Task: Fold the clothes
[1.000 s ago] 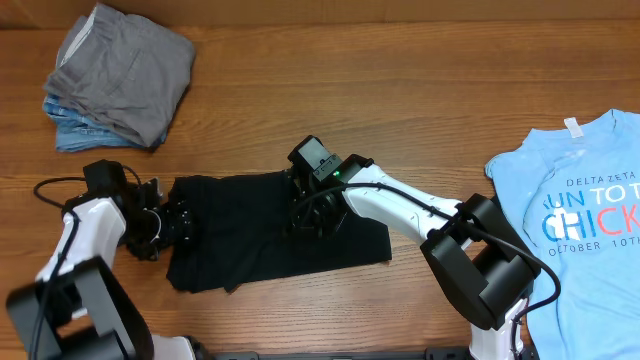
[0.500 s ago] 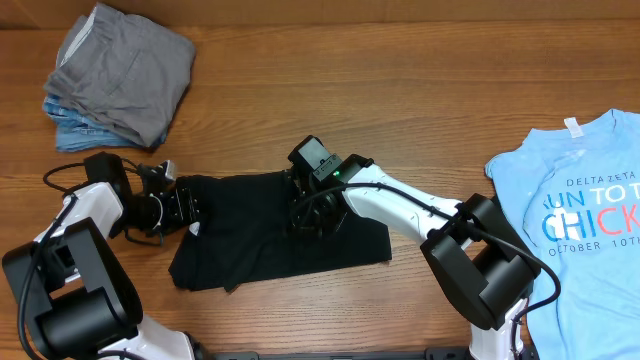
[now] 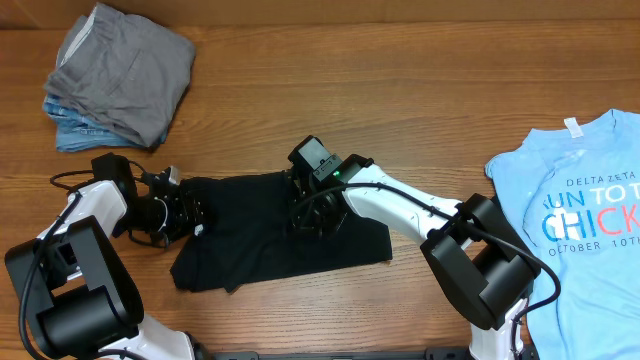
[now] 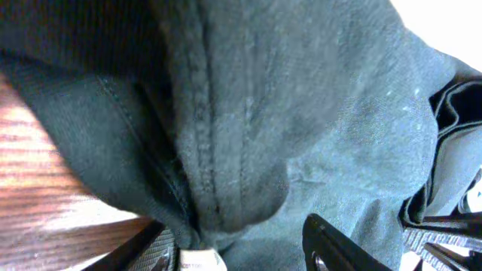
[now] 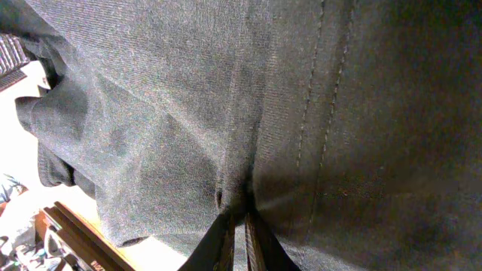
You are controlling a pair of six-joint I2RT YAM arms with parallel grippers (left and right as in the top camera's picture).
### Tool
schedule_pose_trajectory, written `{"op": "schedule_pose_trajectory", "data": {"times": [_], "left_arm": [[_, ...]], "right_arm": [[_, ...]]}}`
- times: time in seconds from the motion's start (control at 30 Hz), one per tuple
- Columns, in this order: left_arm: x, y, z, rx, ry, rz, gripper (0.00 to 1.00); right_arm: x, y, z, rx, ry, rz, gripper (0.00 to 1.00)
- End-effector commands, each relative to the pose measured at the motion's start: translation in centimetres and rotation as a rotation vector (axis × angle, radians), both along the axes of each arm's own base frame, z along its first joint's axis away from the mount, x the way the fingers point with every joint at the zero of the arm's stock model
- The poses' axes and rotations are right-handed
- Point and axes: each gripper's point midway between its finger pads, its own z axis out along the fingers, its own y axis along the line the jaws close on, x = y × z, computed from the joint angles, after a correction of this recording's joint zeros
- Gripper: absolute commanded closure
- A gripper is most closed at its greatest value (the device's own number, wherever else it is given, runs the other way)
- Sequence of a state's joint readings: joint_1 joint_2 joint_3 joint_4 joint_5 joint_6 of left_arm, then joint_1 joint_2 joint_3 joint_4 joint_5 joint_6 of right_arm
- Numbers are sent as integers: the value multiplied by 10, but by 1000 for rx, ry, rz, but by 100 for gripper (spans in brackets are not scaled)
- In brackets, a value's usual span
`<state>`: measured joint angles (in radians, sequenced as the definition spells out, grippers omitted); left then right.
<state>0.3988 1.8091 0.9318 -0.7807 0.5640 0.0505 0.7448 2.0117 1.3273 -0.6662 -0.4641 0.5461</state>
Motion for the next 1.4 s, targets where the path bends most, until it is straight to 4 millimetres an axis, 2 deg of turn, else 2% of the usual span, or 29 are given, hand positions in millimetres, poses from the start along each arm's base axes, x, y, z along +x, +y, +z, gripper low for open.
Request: {"op": "schedule_pose_trajectory", "data": {"times": [0.0,0.27,0.47,0.67,0.73,0.8,0.93,1.03,1.1,1.23,1.37], "left_arm": [[-73,29,-54,228,334,-33,43],[-75,42,-50,124,302,76,40],[-70,30,-46,50,247,45,27],[-70,10,-53,104,249,-78,25],[-70,6,-54,132,258,-114,28],[-70,4,-54,147,259,-137,37],[-66,5,-49,152,264,-143,75],[-60,8,-42,149,269,-134,95],[-52,10,-34,145,268,-130,96],[-28,17,-5,136,246,-127,96],[-5,26,35,158,203,-124,96]], "right_arm": [[2,0,3,11,1,-4,90],[-4,1,5,25,29,4,90],[-4,1,5,22,32,4,90],[-4,1,5,22,32,4,90],[-4,1,5,22,32,4,90],[-4,1,5,22,33,4,90],[-5,2,5,28,37,6,90],[-5,2,6,28,36,6,90],[-4,2,6,29,36,5,91],[5,0,16,43,17,-8,91],[23,-11,46,48,-63,-34,91]]}}
